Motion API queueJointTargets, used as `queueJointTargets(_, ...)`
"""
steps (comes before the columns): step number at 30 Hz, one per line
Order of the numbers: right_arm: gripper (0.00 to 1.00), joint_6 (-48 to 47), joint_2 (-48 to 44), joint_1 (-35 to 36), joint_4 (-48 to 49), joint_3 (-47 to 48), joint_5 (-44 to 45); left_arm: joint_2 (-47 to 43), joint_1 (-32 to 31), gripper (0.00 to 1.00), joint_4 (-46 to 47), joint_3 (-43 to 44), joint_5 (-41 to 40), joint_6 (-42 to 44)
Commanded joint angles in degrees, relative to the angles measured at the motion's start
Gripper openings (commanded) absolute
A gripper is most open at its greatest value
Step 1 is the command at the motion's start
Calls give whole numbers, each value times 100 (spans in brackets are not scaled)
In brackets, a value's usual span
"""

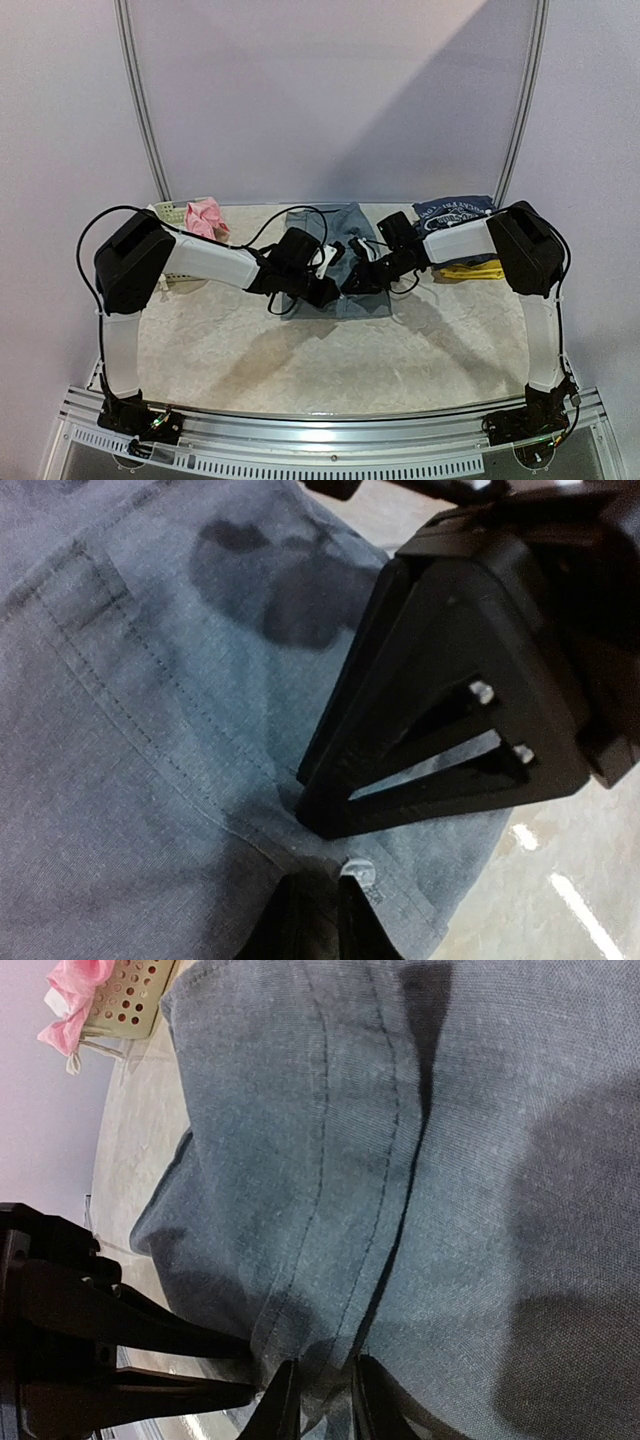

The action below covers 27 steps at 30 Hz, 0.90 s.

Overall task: Fold and stack the mixed laundry pile
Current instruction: Smooth out the 2/3-rectangle-folded shirt at the center of the board.

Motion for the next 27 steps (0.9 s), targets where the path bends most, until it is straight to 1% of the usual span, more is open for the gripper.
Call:
queueJointTargets(1, 18, -68, 192, -39, -50, 15, -51, 200, 101, 14, 169, -76, 39, -18)
queueJointTargets(8, 19, 21, 458, -47, 49, -48, -73, 374, 173, 14, 347, -354, 72, -129)
queueJointTargets(13, 18, 65, 447, -47, 36, -196, 39, 400, 162, 13, 463, -544, 138, -225)
queueJointTargets(19, 18, 217, 30, 1, 239, -805, 200, 19, 22, 13, 714, -1189, 102, -414)
queueJointTargets(27, 18, 337, -562, 333, 367, -1560, 384, -658, -494, 12, 883, -1941, -176, -679)
